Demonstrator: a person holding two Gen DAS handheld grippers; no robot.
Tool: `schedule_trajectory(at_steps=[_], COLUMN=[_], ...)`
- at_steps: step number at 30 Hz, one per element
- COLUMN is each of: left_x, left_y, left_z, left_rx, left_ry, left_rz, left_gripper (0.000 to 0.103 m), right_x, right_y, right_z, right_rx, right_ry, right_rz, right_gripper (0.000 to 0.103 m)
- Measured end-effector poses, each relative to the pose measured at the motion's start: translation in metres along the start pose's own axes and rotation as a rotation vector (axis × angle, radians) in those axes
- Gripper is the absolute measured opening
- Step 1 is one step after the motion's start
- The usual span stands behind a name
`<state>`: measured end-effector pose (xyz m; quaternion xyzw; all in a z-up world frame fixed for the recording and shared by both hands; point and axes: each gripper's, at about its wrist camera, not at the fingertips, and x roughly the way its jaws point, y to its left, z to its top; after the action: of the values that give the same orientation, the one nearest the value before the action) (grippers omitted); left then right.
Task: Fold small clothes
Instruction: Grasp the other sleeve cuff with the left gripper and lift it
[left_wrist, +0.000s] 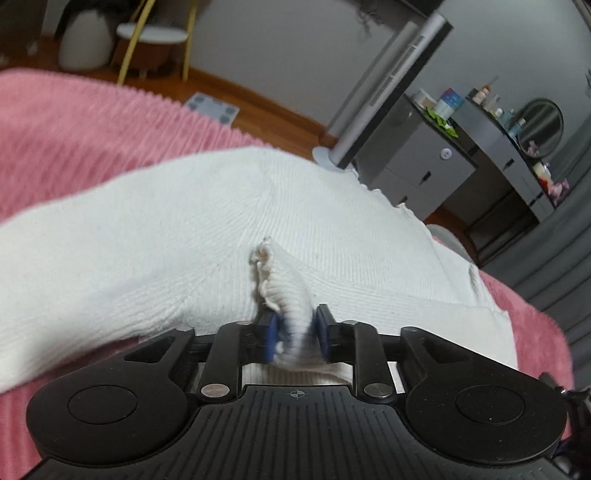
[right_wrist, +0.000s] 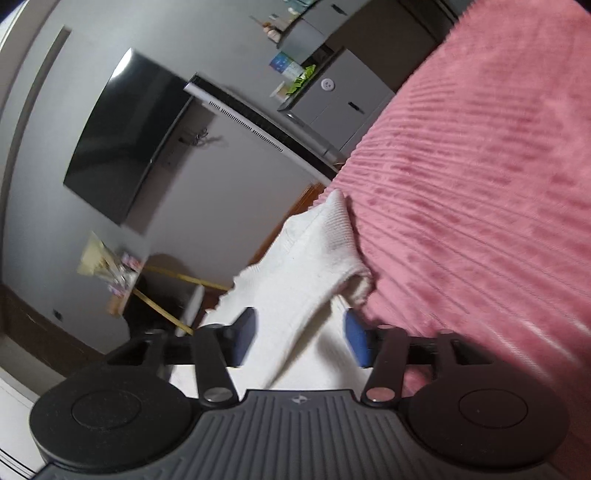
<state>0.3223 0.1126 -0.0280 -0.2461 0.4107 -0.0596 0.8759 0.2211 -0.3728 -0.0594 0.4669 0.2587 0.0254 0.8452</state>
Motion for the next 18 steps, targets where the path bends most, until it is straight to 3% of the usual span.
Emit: schedule_trajectory(at_steps=[3,6,8,9,10,14,18], left_x=[0.007,0.000,-0.012,-0.019,-0.025,-0.037,-0.023], left_y=[0.008,0.005,-0.001,-0.002,0.000,0.007,0.021], left_z=[0.004,0.009,0.013,0.016,0.019,0.029,0.023], left_rx=[-0.070,-0.043,-0.002,0.008,0.011,0.056,0.054], left_ry=[0.006,-0.026,-0.073,-0.097,-0.116,-0.158,-0.094], left_rz=[-0.023,-0.030,-0.023,-0.022,-0.023,0.051,0.104], left_gripper=[0.016,0.013,0.012,0.012,0.012,0.012,0.012], right_x=[0.012,0.022,0.029,0.031,0.032,0.026,0.034], right_y=[-0.004,-0.004,0.002,0.006,0.009,0.034,0.054], right_z=[0.000,0.001,0.003,0.003,0.003,-0.011,-0.027], right_rx=[0.024,0.053,0.033,0.015,-0.004,-0.139,-0.293], right_ry=[0.003,-0.005,-0.001,0.002,-0.004,-0.053,-0.050], right_rz=[-0.040,-0.036,-0.047,-0.062,-0.071,-0.065,-0.120], right_gripper=[0.063,0.059,0.042,0.024,0.019,0.017,0.014])
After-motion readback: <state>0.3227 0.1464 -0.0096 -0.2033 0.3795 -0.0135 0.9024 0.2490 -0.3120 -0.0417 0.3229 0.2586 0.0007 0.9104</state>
